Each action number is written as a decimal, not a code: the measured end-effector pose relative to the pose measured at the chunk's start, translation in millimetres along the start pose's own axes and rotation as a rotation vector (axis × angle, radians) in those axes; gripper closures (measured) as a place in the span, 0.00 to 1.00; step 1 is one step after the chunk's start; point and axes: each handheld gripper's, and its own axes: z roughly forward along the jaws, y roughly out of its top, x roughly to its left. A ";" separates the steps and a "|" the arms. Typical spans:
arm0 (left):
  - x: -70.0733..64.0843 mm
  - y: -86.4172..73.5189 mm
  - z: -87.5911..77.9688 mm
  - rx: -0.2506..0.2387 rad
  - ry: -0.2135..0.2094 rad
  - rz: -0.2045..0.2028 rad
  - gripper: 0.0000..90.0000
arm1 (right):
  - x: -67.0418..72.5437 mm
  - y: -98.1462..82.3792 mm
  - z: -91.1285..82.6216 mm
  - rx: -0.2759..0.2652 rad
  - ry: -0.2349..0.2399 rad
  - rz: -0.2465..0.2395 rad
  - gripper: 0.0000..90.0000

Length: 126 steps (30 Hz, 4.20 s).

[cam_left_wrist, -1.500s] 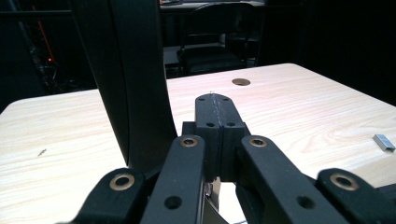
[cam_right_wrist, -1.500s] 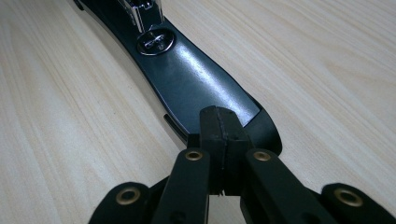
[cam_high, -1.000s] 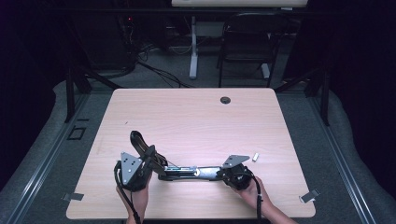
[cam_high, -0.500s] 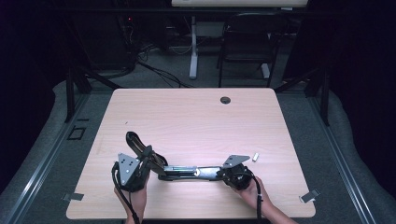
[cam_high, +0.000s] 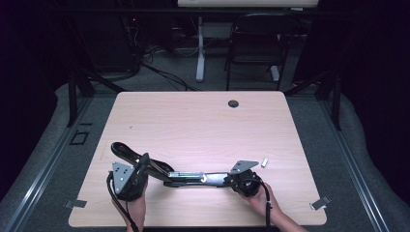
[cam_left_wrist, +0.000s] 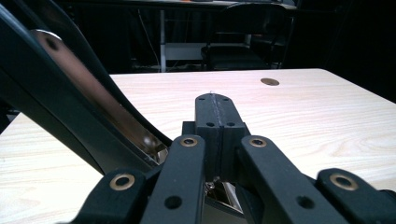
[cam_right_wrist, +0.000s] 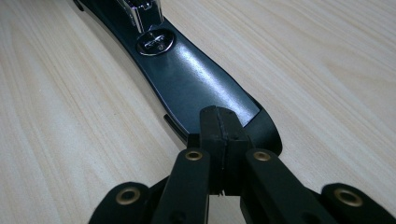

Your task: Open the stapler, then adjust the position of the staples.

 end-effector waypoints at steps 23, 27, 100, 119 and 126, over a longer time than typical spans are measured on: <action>-44.9 32.2 38.8 0.227 -0.257 0.106 0.81 | -4.1 2.4 -0.9 0.028 0.025 0.032 1.00; -58.8 40.7 58.1 0.314 -0.327 0.140 0.68 | -4.6 2.5 -0.8 0.026 0.026 0.034 1.00; -66.4 19.9 36.8 0.665 -0.649 0.378 0.03 | -120.4 3.6 -57.2 0.189 -0.113 0.280 0.22; -69.2 17.8 43.0 0.683 -0.661 0.371 0.04 | -135.8 8.6 -40.6 0.287 -0.153 0.336 0.37; -69.8 17.4 43.5 0.692 -0.666 0.379 0.04 | -138.4 14.3 -32.8 0.316 -0.150 0.314 0.39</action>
